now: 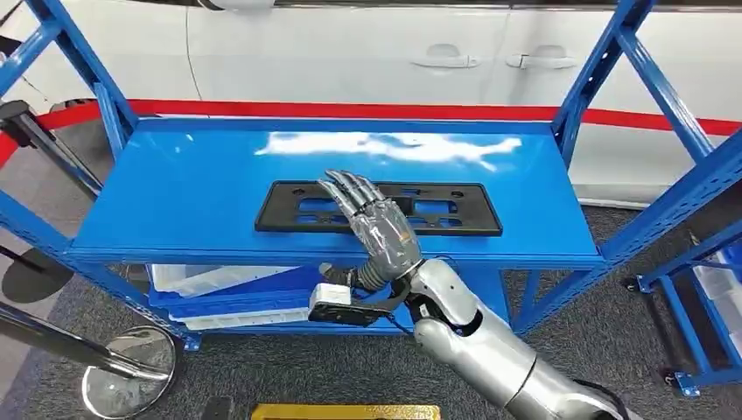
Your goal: Take the parts from the cabinet and place them on the table.
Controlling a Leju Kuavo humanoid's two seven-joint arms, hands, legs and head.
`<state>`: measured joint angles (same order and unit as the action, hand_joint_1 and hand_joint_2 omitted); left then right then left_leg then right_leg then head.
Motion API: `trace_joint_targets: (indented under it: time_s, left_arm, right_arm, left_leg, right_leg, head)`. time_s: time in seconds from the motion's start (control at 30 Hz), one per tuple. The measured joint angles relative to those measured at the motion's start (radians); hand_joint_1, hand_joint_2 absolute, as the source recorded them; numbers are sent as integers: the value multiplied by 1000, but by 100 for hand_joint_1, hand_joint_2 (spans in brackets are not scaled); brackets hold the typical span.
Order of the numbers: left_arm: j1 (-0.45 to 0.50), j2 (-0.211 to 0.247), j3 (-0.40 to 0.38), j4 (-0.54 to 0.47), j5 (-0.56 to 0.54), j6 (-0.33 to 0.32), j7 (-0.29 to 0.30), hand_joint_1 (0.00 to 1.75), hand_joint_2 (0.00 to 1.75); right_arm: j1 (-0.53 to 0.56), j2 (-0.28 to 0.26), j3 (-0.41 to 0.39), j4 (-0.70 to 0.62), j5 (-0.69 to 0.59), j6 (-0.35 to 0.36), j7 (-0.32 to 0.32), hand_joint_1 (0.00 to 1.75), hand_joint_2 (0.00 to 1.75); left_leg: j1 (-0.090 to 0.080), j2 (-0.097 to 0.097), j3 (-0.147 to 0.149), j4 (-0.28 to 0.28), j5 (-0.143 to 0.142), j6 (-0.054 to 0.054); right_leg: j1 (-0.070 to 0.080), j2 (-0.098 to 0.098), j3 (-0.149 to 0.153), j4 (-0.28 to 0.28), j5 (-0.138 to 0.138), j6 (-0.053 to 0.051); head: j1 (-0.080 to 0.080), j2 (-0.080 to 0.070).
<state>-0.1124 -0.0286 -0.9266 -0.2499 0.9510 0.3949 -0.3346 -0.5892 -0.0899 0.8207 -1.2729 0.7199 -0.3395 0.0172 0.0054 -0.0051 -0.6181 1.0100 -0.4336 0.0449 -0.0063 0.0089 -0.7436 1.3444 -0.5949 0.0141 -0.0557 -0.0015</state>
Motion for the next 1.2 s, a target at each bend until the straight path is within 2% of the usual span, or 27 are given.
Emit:
trace_joint_targets:
  time_s: [0.03, 0.07, 0.1, 0.13, 0.17, 0.27, 0.3, 0.33, 0.4, 0.43, 0.47, 0.5, 0.57, 0.6, 0.63, 0.67, 0.7, 0.8, 0.83, 0.87, 0.9, 0.97, 1.0, 1.07, 1.13, 1.17, 1.2]
  left_arm:
    - [0, 0, -1, 0, -2, -1, 2, 0, 0]
    - [0, 0, -4, 0, -8, -3, 5, 0, 0]
    - [-2, 0, -6, 0, -10, -5, 8, 0, 0]
    - [-2, 0, -8, 0, -13, -6, 10, 0, 0]
    - [-8, 0, -15, 0, -18, -6, 16, 0, 0]
    - [-9, 0, -25, 0, -20, -7, 19, 0, 0]
    - [-9, 1, -29, 0, -21, -7, 20, 0, 0]
    - [-9, 1, -29, 0, -22, -7, 22, 0, 0]
    - [-11, 0, -32, 0, -29, -8, 26, 0, 0]
    - [-11, 0, -33, 0, -30, -8, 29, 0, 0]
    - [-12, 0, -38, 0, -33, -9, 32, 0, 0]
    - [-13, 0, -44, 0, -39, -8, 37, 0, 0]
    - [-12, 0, -50, 0, -48, -8, 47, 0, 0]
    - [-14, 0, -53, 0, -55, -8, 50, 0, 0]
    - [-18, 3, -53, 0, -60, -8, 54, 0, 0]
    - [-20, 5, -54, 0, -60, -8, 56, 0, 0]
    - [-23, 4, -58, 0, -63, -7, 57, 0, 0]
    - [-25, 4, -71, 0, -71, -7, 60, 0, 0]
    - [-25, 1, -71, 0, -72, -7, 60, 0, 0]
    - [-26, 1, -71, 0, -74, -7, 60, 0, 0]
    - [-28, 1, -71, 0, -76, -7, 60, 0, 0]
    - [-35, 1, -76, 0, -81, -7, 63, 0, 0]
    - [-35, 1, -82, 0, -86, -8, 66, 0, 0]
    - [-32, 0, -85, 0, -91, -9, 71, 0, 0]
    - [-32, -4, -88, 0, -95, -11, 75, 0, 0]
    - [-32, -4, -89, 0, -95, -12, 76, 0, 0]
    - [-35, -4, -90, 0, -95, -12, 76, 0, 0]
  right_arm:
    - [-9, 3, 6, 24, 16, 5, 3, 0, 175]
    - [-33, 12, 15, 49, 32, 12, 5, 0, 175]
    - [-55, 23, 28, 87, 47, 20, 11, 0, 175]
    - [-68, 29, 33, 107, 54, 23, 14, 0, 175]
    - [-89, 38, 39, 140, 62, 25, 16, 0, 175]
    - [-109, 60, 54, 210, 69, 26, 17, 0, 175]
    - [-119, 69, 61, 235, 70, 26, 16, 0, 175]
    - [-125, 76, 64, 250, 71, 28, 16, 0, 175]
    - [-141, 91, 65, 285, 80, 41, 16, 0, 175]
    - [-149, 96, 70, 304, 82, 45, 16, 0, 175]
    - [-160, 102, 81, 341, 85, 50, 16, 0, 175]
    - [-165, 107, 88, 368, 84, 52, 16, 0, 175]
    - [-171, 118, 90, 405, 79, 55, 11, 0, 175]
    - [-181, 127, 91, 424, 76, 59, 10, 0, 175]
    - [-192, 134, 92, 443, 73, 60, 8, 0, 175]
    - [-197, 136, 93, 451, 71, 60, 8, 0, 175]
    - [-206, 144, 97, 482, 66, 61, 3, 0, 175]
    - [-210, 159, 99, 536, 65, 74, -4, 0, 175]
    - [-210, 159, 99, 542, 65, 75, -4, 0, 175]
    - [-217, 159, 99, 545, 65, 76, -4, 0, 175]
    - [-224, 159, 99, 561, 65, 85, -5, 0, 175]
    - [-231, 159, 99, 594, 65, 96, -5, 0, 175]
    - [-229, 159, 101, 616, 65, 102, -4, 0, 175]
    - [-230, 159, 106, 636, 65, 107, -4, 0, 175]
    - [-243, 164, 108, 654, 70, 107, -4, 0, 175]
    - [-250, 165, 110, 666, 70, 107, -4, 0, 175]
    - [-258, 170, 112, 673, 70, 108, -4, 0, 175]
  left_leg:
    - [0, 0, 0, 1, -1, -1]
    - [0, -1, 0, 6, -4, -4]
    - [0, -1, 0, 12, -8, -8]
    - [0, -1, -2, 14, -10, -11]
    - [-13, -2, -15, 32, -14, -19]
    - [-9, -3, -12, 19, -7, -31]
    - [-5, -2, -23, 26, -15, -34]
    - [-4, 0, -27, 53, -35, -44]
    - [-2, 0, -85, 182, -100, -58]
    - [-1, 0, -112, 237, -119, -61]
    - [-1, 0, -144, 294, -132, -62]
    - [-1, 0, -153, 303, -121, -60]
    - [-5, 0, -108, 192, -41, -45]
    - [-10, -2, -61, 87, 11, -30]
    - [-13, -2, -32, 32, 4, -12]
    - [-15, -1, -25, 31, 0, -11]
    - [-23, -2, -23, 11, 8, -4]
    - [-23, -3, -16, -1, 12, 1]
    - [-10, 2, -2, -23, 21, 1]
    - [-8, 3, 8, -35, 23, 1]
    - [-8, 4, 11, -37, 23, 4]
    - [-8, 4, 11, -36, 21, 6]
    - [-8, 3, 11, -35, 21, 6]
    - [-6, 2, 11, -30, 16, 4]
    - [-5, 2, 11, -15, 6, -4]
    - [-5, 2, 8, -8, 0, -10]
    - [-12, 1, 3, 2, -6, -16]
  right_leg:
    - [0, 0, 16, -36, 27, -1]
    - [-1, 0, 68, -144, 89, -4]
    - [-1, -1, 111, -233, 132, -7]
    - [-2, -2, 126, -272, 134, -10]
    - [-1, -2, 140, -300, 125, -15]
    - [3, 0, 134, -291, 126, -27]
    - [-6, -1, 136, -297, 131, -35]
    - [-4, -2, 137, -296, 131, -38]
    - [-3, -2, 136, -296, 130, -43]
    - [-2, -2, 137, -295, 129, -45]
    - [0, -2, 137, -295, 129, -45]
    - [2, -2, 139, -295, 128, -47]
    - [7, 0, 142, -295, 126, -50]
    - [10, 3, 145, -296, 124, -51]
    - [8, 4, 145, -299, 124, -50]
    - [12, 4, 144, -300, 124, -48]
    - [6, 4, 142, -303, 126, -41]
    - [7, 4, 151, -318, 130, -26]
    - [13, 4, 154, -322, 123, -23]
    - [9, 1, 150, -304, 109, -18]
    - [8, 1, 131, -258, 80, -14]
    - [0, 1, 43, -83, 7, -7]
    - [-2, 0, 13, -30, -2, -3]
    - [-5, 0, 22, -73, 50, 2]
    - [-6, -3, 100, -240, 146, 1]
    - [-5, -6, 121, -293, 152, -3]
    - [2, -5, 136, -312, 136, -7]
  head:
    - [1, 0]
    - [0, 0]
    - [1, 0]
    - [1, 0]
    - [0, 0]
    - [1, 0]
    - [0, 0]
    - [-1, 0]
    - [-2, 0]
    - [-3, 0]
    - [-2, 0]
    - [-3, 0]
    - [-2, 0]
    - [-3, 0]
    - [1, 0]
    - [1, 0]
    - [-4, 0]
    - [-4, 0]
    - [-1, 0]
    - [0, 0]
    - [2, 0]
    - [2, 0]
    - [3, 0]
    - [3, 0]
    - [3, 0]
    - [3, 0]
    - [2, 0]
